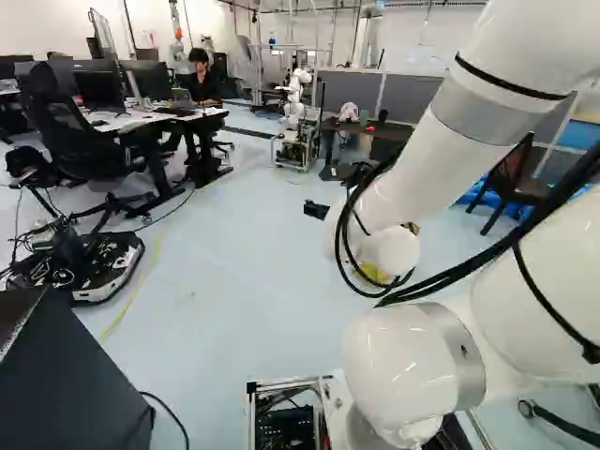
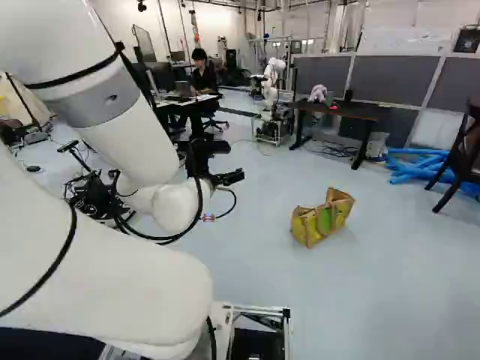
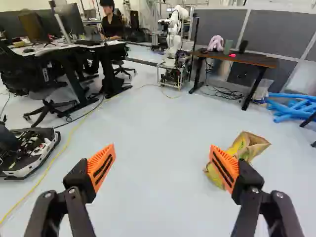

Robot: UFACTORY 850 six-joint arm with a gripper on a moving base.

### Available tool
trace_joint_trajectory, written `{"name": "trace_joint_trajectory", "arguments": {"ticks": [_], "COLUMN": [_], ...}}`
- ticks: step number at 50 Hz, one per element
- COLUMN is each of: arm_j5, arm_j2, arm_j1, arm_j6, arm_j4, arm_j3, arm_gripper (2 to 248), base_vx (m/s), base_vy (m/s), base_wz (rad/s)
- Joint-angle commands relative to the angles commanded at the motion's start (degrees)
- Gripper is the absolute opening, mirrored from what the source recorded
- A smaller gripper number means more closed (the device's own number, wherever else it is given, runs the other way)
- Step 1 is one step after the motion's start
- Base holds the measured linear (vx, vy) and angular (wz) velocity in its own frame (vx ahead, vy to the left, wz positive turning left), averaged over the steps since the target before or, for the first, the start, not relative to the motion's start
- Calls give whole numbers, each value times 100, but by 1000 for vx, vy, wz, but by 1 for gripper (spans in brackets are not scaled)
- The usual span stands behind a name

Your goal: Pick up the bag on the ground and place it on the table

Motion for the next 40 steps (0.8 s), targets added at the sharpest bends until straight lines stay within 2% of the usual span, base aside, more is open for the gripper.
{"name": "trace_joint_trajectory", "arguments": {"ticks": [40], "arm_j5": [0], "arm_j2": [0], "arm_j1": [0], "arm_j6": [0], "arm_j4": [0], "arm_j3": [0], "arm_gripper": [247], "base_vx": [5], "base_vy": [0], "base_wz": [0]}}
